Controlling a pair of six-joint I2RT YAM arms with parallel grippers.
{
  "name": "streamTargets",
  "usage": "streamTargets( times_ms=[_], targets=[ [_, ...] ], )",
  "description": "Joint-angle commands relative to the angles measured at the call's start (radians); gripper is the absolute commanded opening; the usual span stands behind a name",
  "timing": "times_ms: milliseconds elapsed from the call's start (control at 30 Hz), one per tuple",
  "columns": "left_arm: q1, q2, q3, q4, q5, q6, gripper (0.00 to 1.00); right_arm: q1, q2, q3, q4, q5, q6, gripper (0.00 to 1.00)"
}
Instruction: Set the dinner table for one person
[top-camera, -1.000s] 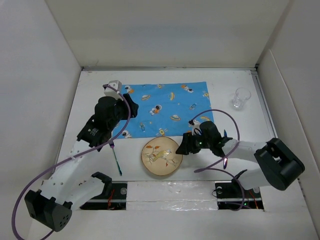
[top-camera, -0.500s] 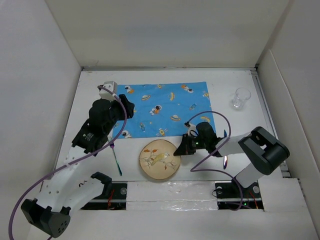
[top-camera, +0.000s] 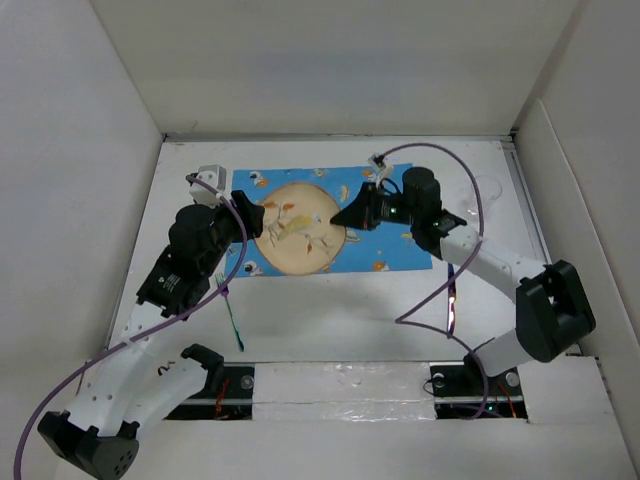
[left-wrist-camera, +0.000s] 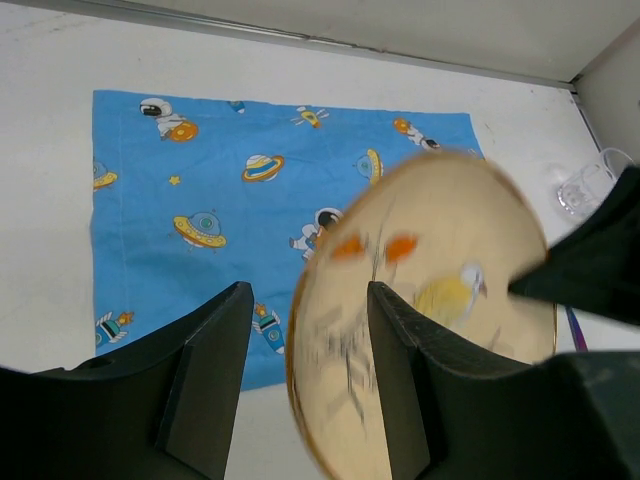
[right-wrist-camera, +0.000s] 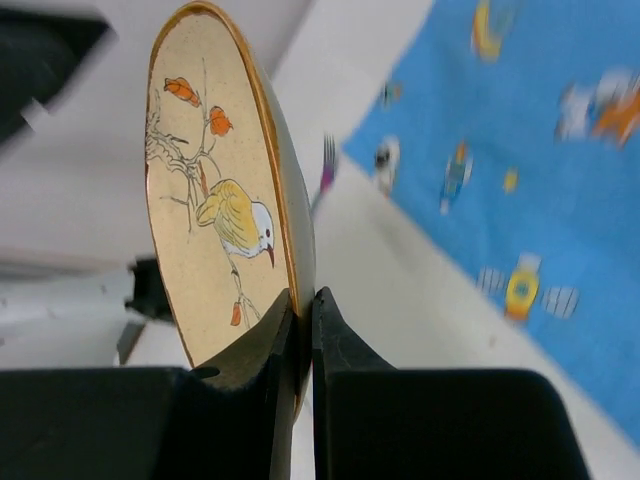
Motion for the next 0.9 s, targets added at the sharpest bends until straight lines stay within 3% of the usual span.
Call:
streamTargets(
  times_ms=[0, 200, 367, 833, 867],
  targets=[
    [0.004, -0.011, -0.006, 0.041, 0.007, 0.009, 0.47, -0.070, 0.094, 0.160, 0.075, -0.022, 0.032, 0.00],
    [0.004, -0.012, -0.008, 0.044, 0.028, 0.009, 0.47, -0.185, 0.325, 0.385, 0.003, -0.008, 0.012, 0.00],
    [0.004, -0.008, -0.009, 0.042, 0.025, 0.009, 0.47, -0.216, 0.442, 0.472, -0.031, -0.013, 0.001, 0.00],
    [0.004, 0.000, -0.009, 0.042, 0.030, 0.009, 0.47, -0.227, 0.608, 0.453, -0.089, 0.047, -0.034, 0.00],
    [0.004, 0.000, -0.011, 0.044, 0.027, 0.009, 0.47, -0.227, 0.613, 0.450, -0.094, 0.056, -0.038, 0.05]
  ],
)
